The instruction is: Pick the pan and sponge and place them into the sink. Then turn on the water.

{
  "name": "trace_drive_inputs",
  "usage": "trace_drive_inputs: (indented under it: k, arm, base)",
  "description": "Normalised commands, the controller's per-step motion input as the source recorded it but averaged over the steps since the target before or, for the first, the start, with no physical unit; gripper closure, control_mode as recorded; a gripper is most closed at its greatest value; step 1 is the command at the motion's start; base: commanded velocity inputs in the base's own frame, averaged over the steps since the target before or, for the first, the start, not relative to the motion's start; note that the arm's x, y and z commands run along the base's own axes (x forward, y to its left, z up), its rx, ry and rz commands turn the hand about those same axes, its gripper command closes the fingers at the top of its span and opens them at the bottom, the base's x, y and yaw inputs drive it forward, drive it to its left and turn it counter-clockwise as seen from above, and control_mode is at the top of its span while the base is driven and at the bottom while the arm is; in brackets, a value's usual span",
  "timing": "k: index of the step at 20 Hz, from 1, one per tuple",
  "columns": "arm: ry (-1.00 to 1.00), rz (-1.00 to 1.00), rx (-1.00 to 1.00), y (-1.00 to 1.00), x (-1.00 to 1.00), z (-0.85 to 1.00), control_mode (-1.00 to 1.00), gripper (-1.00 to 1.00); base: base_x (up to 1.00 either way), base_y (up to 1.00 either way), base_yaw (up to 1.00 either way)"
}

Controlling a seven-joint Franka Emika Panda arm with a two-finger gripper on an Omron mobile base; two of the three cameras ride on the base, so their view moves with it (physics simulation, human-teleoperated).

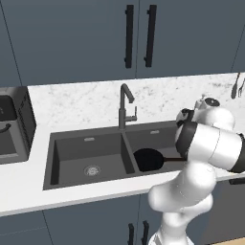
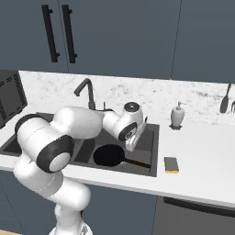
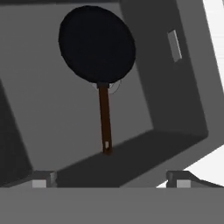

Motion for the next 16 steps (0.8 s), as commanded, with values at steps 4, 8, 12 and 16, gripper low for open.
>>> trace_drive_inputs:
  k: [4,8,12,16]
  arm:
    - [-0.01,-0.33,0.09,0.0,-0.57,0.52,-1.0,-1.0]
    - [-0.01,-0.42,0.1,0.0,-0.64,0.39,-1.0,-1.0]
    - [0.0,-0.41,0.11,0.0,-0.59,0.34,-1.0,-1.0]
    - [0.0,-0.35,0.14,0.0,-0.52,0.18,-1.0,-1.0]
  base:
    - [0.0,0.0,0.0]
    - [0.0,0.0,0.0]
    - [0.0,0.0,0.0]
    - [0.0,0.0,0.0]
